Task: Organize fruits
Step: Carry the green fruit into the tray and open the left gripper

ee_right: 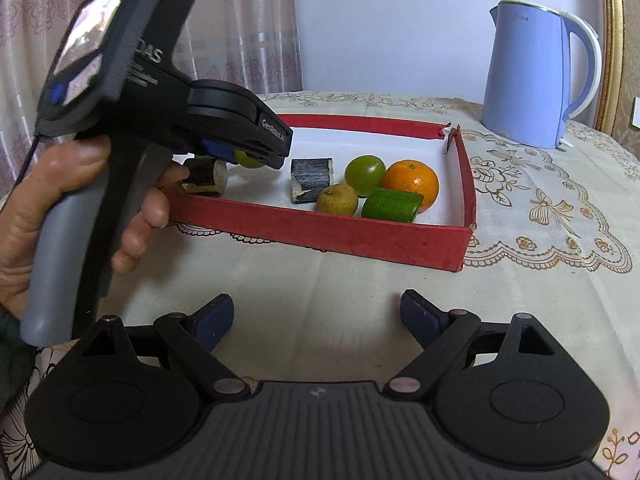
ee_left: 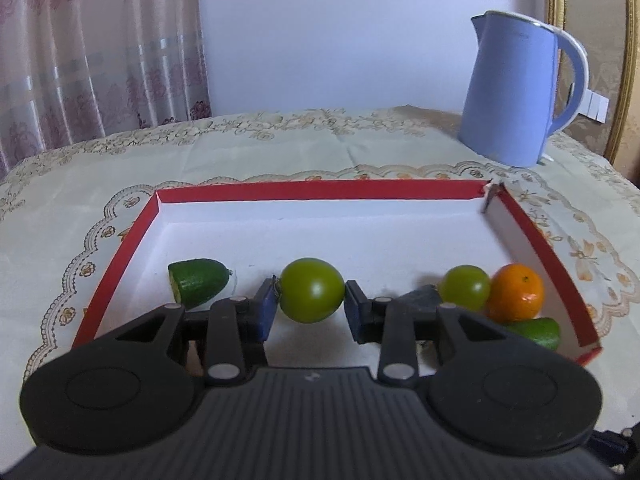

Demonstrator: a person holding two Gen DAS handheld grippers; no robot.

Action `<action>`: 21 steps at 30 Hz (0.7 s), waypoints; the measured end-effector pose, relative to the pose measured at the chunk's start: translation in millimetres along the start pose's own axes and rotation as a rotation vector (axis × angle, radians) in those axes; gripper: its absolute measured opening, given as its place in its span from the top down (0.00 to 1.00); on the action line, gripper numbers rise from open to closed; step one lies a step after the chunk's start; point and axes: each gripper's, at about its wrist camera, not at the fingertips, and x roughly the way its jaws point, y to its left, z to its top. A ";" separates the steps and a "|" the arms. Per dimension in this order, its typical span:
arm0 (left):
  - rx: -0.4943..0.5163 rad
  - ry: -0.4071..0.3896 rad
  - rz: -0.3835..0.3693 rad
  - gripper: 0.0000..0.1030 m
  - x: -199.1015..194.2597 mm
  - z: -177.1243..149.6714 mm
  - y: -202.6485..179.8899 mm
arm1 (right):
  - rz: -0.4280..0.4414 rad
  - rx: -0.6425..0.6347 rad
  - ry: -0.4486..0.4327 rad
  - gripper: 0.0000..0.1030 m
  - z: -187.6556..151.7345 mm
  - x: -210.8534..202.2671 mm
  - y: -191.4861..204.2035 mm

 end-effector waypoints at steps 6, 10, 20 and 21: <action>0.014 -0.004 0.034 0.68 6.5 -3.4 -0.6 | -0.002 -0.005 0.002 0.12 -0.4 -0.6 -1.9; 0.026 -0.016 0.045 0.67 6.5 -5.0 -1.7 | -0.003 -0.006 0.002 0.12 -0.5 -1.5 -0.6; 0.025 -0.014 0.035 0.60 -0.2 -7.8 -0.4 | -0.004 -0.008 0.003 0.11 0.2 -2.4 0.8; 0.028 -0.014 0.032 0.59 -1.4 -8.5 -0.7 | -0.004 -0.008 0.003 0.11 0.2 -2.5 0.6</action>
